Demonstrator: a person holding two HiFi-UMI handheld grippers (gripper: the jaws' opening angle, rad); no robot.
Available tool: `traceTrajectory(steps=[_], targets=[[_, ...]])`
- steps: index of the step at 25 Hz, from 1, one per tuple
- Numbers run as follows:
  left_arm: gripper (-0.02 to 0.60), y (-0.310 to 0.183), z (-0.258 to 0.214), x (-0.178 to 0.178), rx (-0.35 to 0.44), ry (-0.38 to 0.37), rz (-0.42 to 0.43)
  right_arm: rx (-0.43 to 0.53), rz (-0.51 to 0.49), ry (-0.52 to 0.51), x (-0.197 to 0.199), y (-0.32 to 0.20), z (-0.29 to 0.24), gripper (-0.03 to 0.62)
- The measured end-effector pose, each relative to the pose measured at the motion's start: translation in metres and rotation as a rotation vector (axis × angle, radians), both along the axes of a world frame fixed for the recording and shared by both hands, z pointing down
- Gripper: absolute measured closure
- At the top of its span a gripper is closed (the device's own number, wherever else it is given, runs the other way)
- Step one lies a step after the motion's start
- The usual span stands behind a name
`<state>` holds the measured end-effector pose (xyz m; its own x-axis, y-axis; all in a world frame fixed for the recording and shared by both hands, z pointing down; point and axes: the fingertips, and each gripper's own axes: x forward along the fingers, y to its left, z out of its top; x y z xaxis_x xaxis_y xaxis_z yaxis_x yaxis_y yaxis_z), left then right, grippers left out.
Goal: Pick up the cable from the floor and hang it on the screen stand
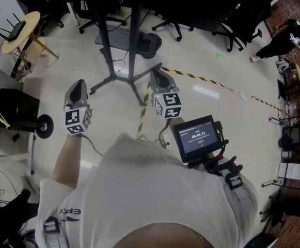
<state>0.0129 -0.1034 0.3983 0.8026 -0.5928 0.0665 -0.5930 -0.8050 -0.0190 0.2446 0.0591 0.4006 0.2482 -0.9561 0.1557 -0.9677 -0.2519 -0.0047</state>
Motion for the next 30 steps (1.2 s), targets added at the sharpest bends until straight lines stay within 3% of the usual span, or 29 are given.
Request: traceTrajectory(steps=[30], targets=[[0.578,0.002,-0.002,-0.014,0.024,-0.037,-0.002,0.045,-0.026,-0.036,-0.004,-0.006,-0.007,0.582]])
